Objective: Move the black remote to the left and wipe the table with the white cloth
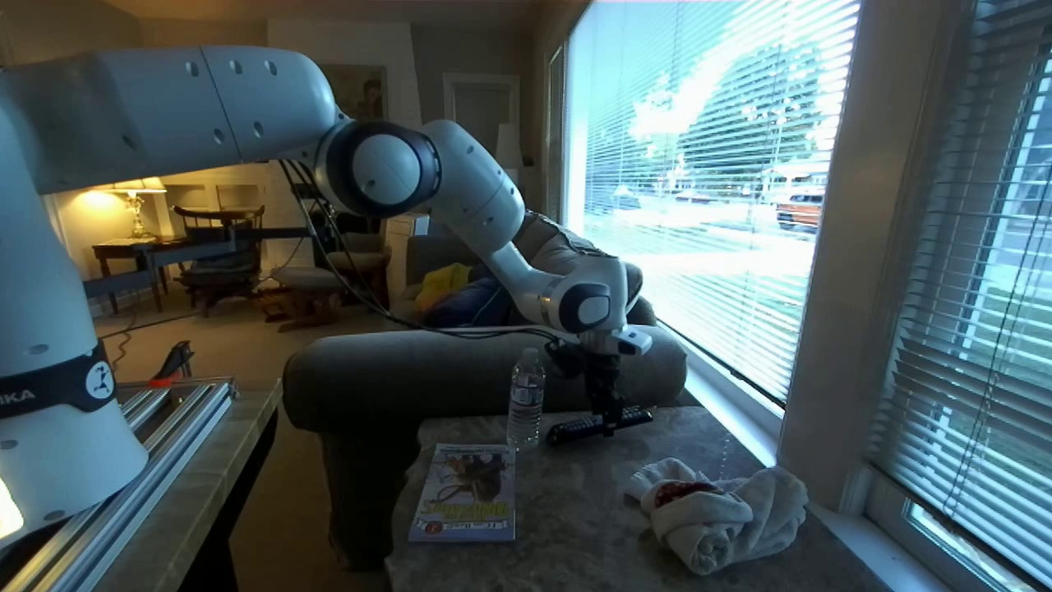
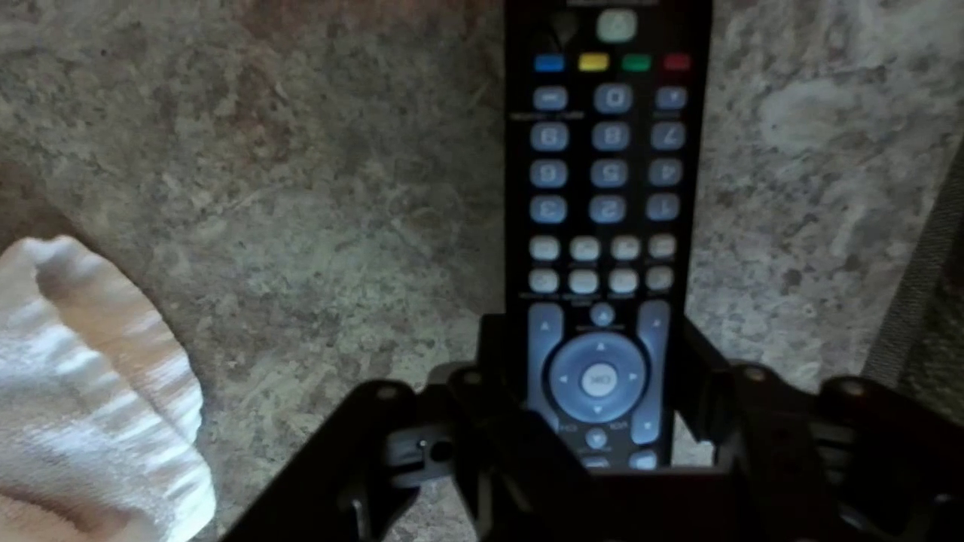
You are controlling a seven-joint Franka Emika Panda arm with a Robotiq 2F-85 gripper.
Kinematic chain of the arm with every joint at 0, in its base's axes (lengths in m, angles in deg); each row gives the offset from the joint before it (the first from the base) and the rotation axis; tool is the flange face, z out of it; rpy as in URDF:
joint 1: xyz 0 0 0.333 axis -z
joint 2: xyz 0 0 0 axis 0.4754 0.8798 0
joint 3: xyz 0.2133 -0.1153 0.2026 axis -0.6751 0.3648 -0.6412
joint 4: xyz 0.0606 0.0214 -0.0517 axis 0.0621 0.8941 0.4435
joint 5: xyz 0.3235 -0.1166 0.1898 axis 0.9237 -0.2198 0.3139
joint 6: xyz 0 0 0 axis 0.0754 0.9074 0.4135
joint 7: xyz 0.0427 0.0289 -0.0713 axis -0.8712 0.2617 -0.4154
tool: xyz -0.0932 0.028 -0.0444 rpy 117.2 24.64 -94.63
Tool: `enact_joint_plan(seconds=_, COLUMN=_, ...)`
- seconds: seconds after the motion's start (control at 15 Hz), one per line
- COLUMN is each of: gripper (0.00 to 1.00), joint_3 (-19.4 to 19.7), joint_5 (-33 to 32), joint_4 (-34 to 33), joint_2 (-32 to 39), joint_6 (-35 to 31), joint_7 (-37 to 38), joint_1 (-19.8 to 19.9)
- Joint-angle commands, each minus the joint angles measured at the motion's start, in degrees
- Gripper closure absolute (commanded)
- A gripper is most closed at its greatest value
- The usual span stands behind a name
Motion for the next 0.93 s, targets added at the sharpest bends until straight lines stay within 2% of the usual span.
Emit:
enact_joint_plan(seconds=0.0, gripper=0.72, joint_3=0.58, joint_5=2.39, joint_4=-5.69, joint_2=3.08, joint_6=2.72, joint_7=0.81, joint_1=-0.83)
enact_joint_plan(seconds=0.07, gripper=0.70, joint_3=0.59, joint_5=2.38, joint_4=-6.29, joint_2=3.42, joint_6=3.13, joint_7=0.85, joint_1=-0.83)
enact_joint_plan(seconds=0.13, gripper=0.64, joint_3=0.59, joint_5=2.38, joint_4=-6.86, joint_2=3.78, joint_6=3.46, joint_7=0.88, joint_1=-0.83)
enact_joint_plan(seconds=0.2, gripper=0.47, joint_3=0.63, joint_5=2.35, joint_4=-7.39, joint_2=4.04, joint_6=3.85, joint_7=0.91, joint_1=-0.84)
enact_joint_plan(seconds=0.27, gripper=0.22, joint_3=0.67, joint_5=2.33, joint_4=-8.04, joint_2=4.43, joint_6=4.13, joint_7=0.97, joint_1=-0.85)
enact_joint_plan(seconds=0.4, gripper=0.17, joint_3=0.72, joint_5=2.29, joint_4=-8.95, joint_2=4.94, joint_6=4.52, joint_7=1.07, joint_1=-0.82)
enact_joint_plan(seconds=0.53, gripper=0.02, joint_3=-0.14, joint_5=0.88, joint_4=-8.79, joint_2=4.66, joint_6=4.37, joint_7=1.73, joint_1=-0.23)
enact_joint_plan(seconds=0.87, gripper=0.00, joint_3=-0.50, joint_5=0.46, joint_4=-4.75, joint_2=1.18, joint_6=1.67, joint_7=0.42, joint_1=0.18)
